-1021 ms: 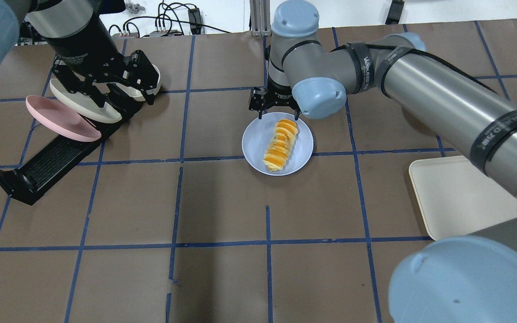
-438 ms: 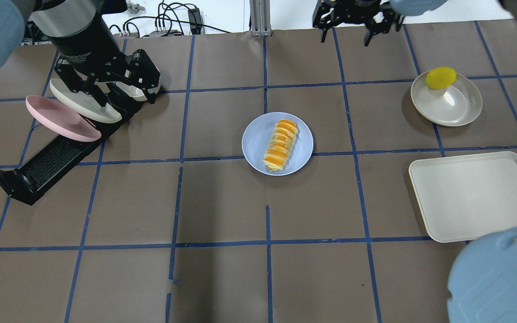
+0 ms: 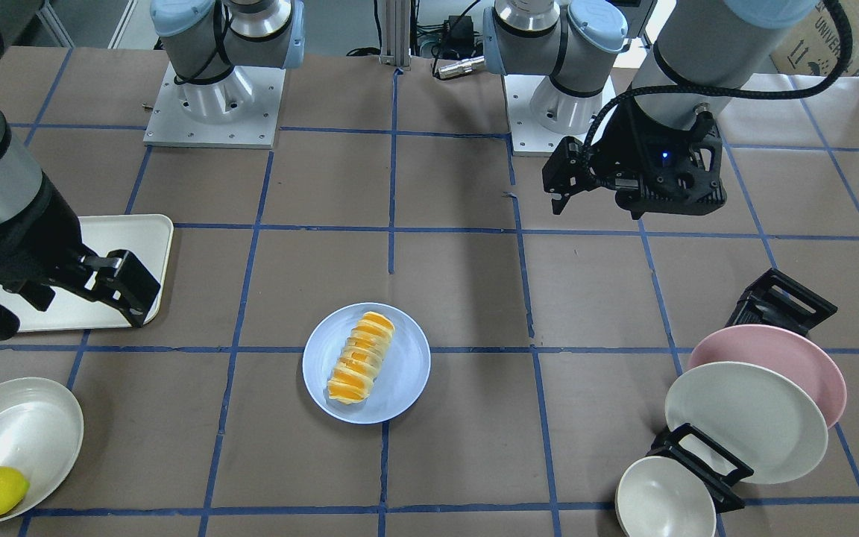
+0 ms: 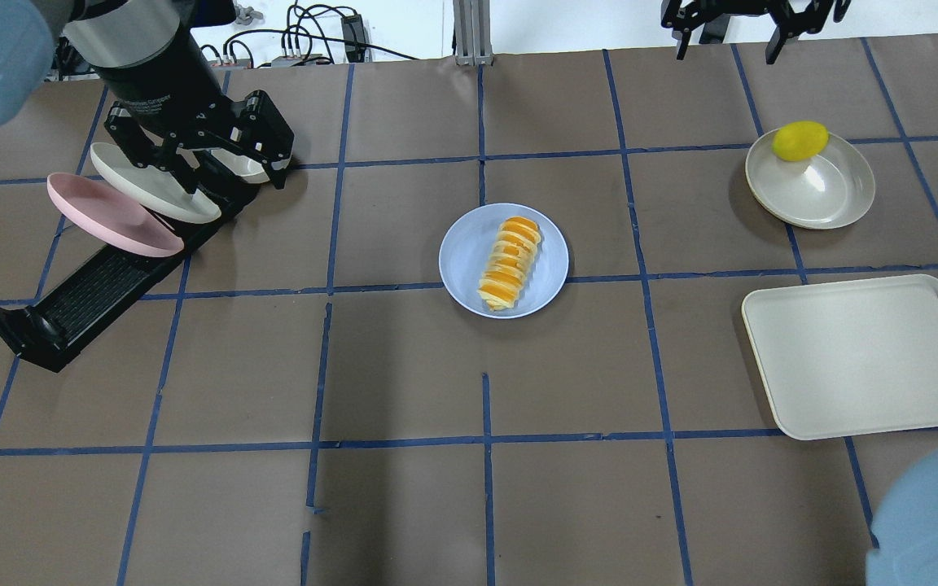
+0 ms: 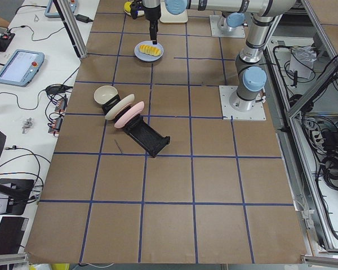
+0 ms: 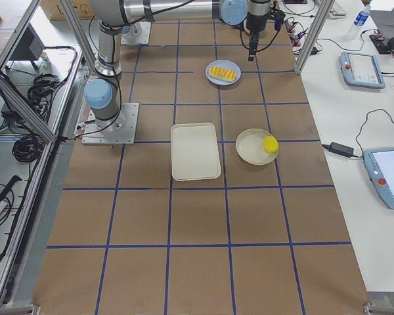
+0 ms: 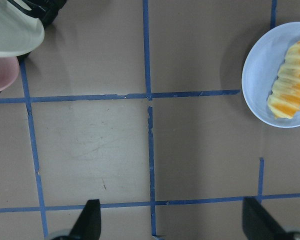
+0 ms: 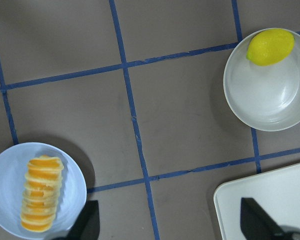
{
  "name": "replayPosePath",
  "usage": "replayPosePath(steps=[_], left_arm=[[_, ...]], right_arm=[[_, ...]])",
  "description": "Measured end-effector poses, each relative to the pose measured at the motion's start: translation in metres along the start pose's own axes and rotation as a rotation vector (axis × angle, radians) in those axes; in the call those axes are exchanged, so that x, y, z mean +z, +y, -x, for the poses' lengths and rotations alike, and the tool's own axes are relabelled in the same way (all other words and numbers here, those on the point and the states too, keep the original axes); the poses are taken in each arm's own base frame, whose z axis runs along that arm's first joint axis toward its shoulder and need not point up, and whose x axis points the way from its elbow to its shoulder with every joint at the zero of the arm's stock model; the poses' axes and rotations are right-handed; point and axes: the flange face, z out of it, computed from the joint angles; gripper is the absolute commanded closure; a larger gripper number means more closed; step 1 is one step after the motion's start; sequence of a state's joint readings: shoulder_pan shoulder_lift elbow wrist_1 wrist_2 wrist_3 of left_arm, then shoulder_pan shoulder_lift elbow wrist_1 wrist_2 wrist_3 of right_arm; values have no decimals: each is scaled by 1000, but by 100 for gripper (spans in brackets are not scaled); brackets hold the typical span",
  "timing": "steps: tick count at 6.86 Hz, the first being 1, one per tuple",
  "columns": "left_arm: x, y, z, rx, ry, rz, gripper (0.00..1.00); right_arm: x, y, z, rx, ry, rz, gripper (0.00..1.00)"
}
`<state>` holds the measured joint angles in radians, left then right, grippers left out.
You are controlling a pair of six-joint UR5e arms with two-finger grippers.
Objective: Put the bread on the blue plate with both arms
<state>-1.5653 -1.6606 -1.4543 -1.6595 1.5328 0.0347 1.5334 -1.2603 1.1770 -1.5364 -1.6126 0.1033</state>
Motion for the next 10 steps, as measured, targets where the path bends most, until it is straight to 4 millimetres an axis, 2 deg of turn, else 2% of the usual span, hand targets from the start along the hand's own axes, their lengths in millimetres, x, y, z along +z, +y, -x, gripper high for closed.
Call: replayPosePath(steps=[1, 3, 4, 5, 7, 8, 10], left_arm=[[0, 0, -1, 3, -1, -1, 0], [0, 0, -2, 6, -1, -1, 0], [0, 0, -2, 6, -2, -3, 0], [0, 0, -2, 8, -12, -7, 0], [2, 1, -3, 8, -37, -8, 0], [3, 2, -3, 4, -37, -7, 0], [7, 2, -4, 2, -35, -9, 0]], right_arm=[[-4, 26, -3, -45, -9, 26, 4], [1, 108, -11, -74, -31, 75, 3], [7, 137, -15, -73, -34, 86, 2], [9, 150, -19, -68, -35, 83, 2], [1, 153, -22, -62, -36, 60, 2], [-7, 151, -19, -70, -37, 44, 2], [-23, 136, 4, -119, -38, 19, 2]])
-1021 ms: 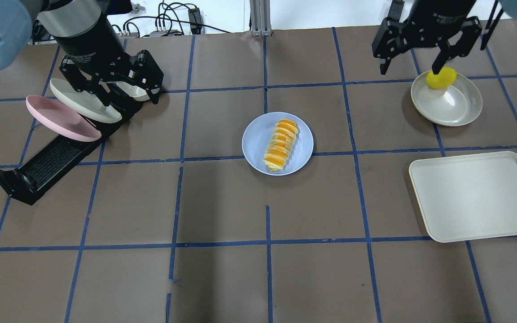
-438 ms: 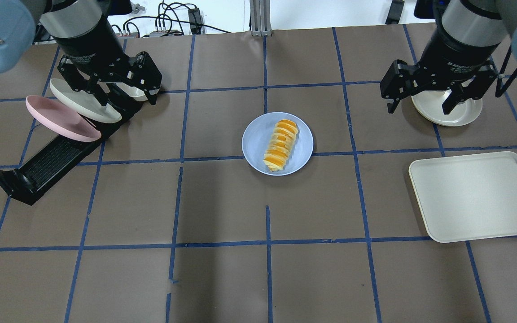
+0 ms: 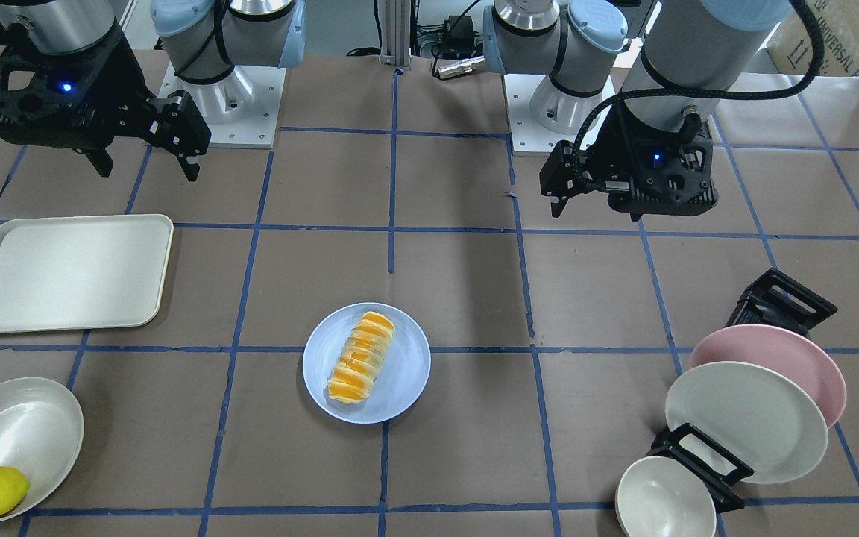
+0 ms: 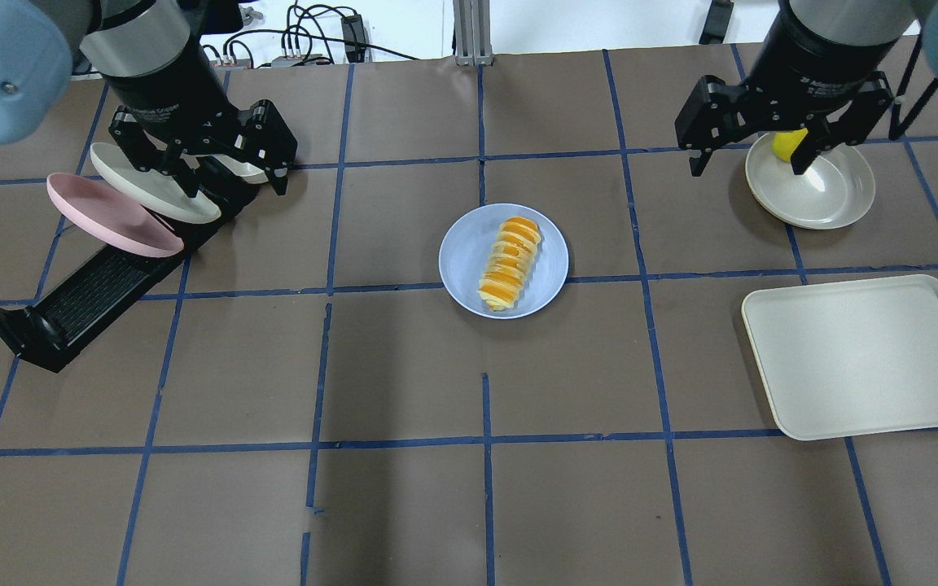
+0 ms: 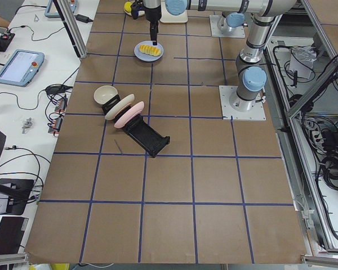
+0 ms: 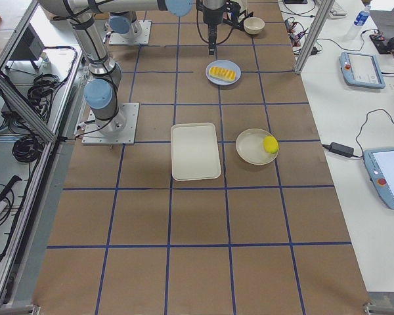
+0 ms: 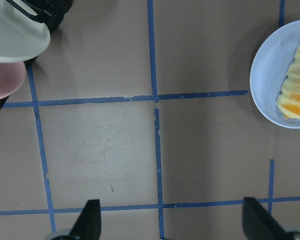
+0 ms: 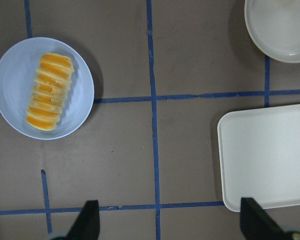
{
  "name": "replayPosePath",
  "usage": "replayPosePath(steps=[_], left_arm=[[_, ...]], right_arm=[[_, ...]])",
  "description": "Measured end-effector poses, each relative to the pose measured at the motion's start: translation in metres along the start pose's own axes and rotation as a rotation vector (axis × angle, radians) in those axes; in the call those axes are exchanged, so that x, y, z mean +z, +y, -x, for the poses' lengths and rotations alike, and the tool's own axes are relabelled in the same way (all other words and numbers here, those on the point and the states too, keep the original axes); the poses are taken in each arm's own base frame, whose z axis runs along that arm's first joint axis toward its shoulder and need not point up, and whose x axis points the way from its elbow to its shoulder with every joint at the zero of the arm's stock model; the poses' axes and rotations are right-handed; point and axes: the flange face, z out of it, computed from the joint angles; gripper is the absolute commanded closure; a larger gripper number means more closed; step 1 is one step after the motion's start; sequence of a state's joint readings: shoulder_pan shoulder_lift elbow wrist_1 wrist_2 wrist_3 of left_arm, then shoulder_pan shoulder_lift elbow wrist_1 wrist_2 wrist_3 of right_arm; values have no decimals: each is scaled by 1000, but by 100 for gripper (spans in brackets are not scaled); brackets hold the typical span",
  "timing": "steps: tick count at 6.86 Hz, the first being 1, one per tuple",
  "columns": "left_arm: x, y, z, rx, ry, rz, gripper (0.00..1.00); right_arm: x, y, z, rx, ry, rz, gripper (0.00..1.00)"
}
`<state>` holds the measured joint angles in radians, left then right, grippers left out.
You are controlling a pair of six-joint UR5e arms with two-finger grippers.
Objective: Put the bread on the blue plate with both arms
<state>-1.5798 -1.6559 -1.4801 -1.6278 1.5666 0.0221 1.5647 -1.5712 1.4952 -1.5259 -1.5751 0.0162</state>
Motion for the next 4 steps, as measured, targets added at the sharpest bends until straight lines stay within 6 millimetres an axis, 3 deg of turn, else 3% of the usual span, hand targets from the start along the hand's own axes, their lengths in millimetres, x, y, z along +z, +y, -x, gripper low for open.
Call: replayPosePath(steps=[4], left_arm=[[2, -1, 0, -1, 3, 0, 0]], right_arm=[[-7, -17, 16, -28, 2, -7, 2]])
